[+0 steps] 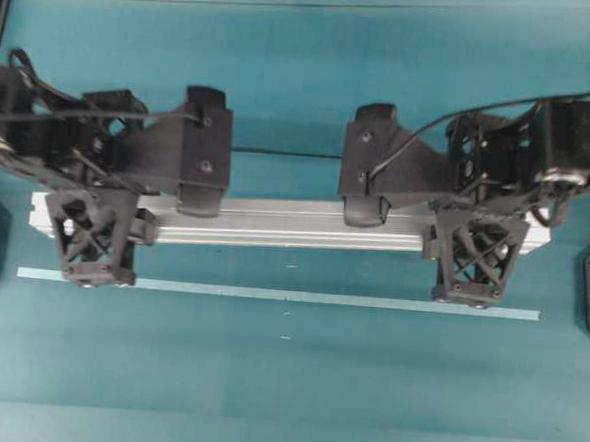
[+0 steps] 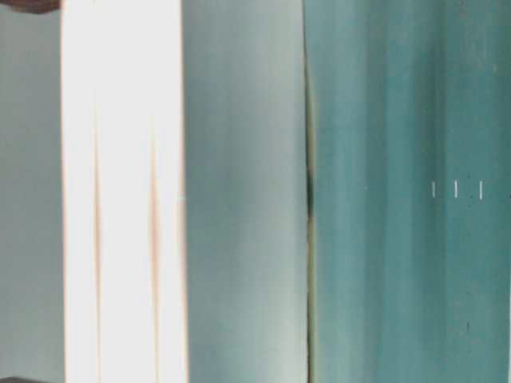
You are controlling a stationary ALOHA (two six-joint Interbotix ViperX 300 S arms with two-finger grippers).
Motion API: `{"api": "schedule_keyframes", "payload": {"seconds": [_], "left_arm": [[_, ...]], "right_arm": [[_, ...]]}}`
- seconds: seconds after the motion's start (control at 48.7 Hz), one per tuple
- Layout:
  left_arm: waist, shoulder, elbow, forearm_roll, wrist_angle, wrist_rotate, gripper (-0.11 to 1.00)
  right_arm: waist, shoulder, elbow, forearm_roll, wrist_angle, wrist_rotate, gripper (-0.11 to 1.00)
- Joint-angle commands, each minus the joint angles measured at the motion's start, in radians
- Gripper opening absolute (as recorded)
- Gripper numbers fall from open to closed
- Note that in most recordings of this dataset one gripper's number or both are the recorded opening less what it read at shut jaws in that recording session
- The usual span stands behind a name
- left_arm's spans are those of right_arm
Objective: Lift the metal rail with both hands.
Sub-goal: 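Lower the rail with both grippers onto the table, parallel to strip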
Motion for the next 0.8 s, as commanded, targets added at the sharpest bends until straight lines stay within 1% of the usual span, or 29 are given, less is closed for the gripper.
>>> {"api": "schedule_keyframes", "payload": {"seconds": [0.0,0.103,0.349,0.513,0.78], "left_arm": [[0.005,-0.002,0.014,0.003,-0.054,-0.002,0.31],[0.005,0.011,0.048,0.003,-0.095,0.000,0.31],[0.008,0.040,0.149,0.003,-0.199,0.000,0.31],[0.009,0.063,0.199,0.003,-0.264,0.000,0.31],[0.028,0.104,0.252,0.003,-0.362,0.012,0.31]], "right_arm": [[0.002,0.000,0.028,-0.002,-0.054,0.003,0.39],[0.002,0.005,0.084,0.000,-0.110,0.006,0.39],[0.009,0.014,0.184,0.006,-0.241,0.012,0.39],[0.021,0.040,0.218,0.017,-0.298,0.014,0.39],[0.031,0.094,0.259,0.032,-0.388,0.017,0.39]]}}
